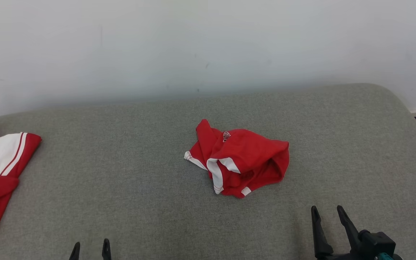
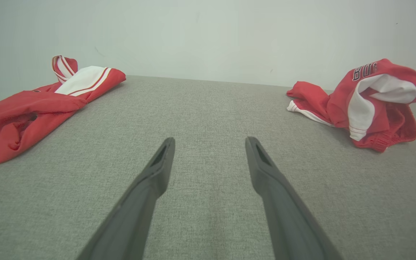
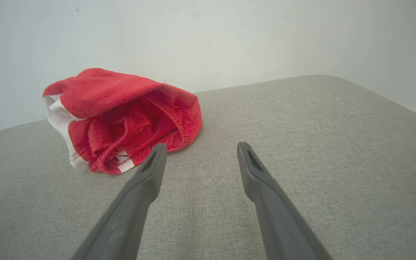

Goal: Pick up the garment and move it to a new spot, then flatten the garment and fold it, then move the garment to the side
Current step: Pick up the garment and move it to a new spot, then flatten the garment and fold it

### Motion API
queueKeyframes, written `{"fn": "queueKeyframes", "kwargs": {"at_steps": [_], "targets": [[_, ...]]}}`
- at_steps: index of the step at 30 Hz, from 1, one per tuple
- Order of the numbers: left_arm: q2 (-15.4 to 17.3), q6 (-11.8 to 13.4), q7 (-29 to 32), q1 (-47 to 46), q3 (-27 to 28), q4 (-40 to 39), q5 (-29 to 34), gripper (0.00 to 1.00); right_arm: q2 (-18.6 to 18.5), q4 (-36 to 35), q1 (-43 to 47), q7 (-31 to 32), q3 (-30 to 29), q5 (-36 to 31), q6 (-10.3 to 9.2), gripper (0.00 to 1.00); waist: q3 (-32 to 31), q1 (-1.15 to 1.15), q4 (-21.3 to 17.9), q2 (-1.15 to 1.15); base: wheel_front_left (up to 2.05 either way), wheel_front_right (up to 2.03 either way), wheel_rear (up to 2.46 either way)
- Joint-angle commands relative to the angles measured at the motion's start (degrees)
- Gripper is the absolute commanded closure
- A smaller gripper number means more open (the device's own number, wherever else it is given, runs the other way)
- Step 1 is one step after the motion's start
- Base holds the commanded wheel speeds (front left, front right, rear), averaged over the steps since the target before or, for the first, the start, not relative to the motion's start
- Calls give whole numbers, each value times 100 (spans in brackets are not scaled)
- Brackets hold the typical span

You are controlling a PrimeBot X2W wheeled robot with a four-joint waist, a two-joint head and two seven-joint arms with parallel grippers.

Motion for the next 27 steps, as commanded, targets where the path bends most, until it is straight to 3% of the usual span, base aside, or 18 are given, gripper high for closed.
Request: {"fn": "queueKeyframes", "kwargs": {"at_steps": [1, 27], "targets": [[-14, -20, -19, 23, 22, 1, 16, 0, 8, -21, 40, -6, -4, -22, -12, 0, 3, 1, -5, 0, 0, 0, 0], [-53, -303, -20, -274, -33, 281, 200, 0, 6, -15, -66, 43, 116, 80, -12, 0, -16, 1, -277, 0, 0, 0, 0]]}}
